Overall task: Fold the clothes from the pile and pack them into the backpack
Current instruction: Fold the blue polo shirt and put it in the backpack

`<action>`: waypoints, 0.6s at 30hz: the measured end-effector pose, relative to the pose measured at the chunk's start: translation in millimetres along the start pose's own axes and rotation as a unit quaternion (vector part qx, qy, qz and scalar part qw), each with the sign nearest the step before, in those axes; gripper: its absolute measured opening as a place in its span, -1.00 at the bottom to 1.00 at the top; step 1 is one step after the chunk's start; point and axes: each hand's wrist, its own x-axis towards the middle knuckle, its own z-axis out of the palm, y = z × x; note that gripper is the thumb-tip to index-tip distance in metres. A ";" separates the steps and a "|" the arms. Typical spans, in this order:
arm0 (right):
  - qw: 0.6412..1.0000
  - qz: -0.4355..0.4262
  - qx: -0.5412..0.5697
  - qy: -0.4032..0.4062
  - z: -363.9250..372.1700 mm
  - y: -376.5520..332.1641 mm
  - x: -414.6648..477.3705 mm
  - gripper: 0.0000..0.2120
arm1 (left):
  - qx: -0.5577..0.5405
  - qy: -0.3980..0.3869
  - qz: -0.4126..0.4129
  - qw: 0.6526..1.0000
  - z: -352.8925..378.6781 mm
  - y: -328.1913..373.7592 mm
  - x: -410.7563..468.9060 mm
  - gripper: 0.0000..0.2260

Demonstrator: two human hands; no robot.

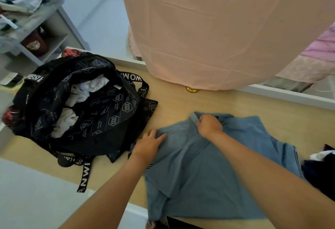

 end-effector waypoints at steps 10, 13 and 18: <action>0.971 -0.217 0.012 0.102 -5.6 58.6 -2.9 -0.55 | -0.097 0.234 0.105 0.962 -10.0 44.4 -2.9 -0.77; 0.957 -0.245 -0.136 0.073 -6.9 74.4 -11.0 -0.42 | -0.159 0.111 0.202 0.960 -9.1 67.7 -3.7 -0.77; 0.950 -0.239 -0.186 0.080 -4.8 72.7 -16.5 -0.39 | 0.016 0.042 0.186 0.981 4.6 64.5 -4.5 -0.32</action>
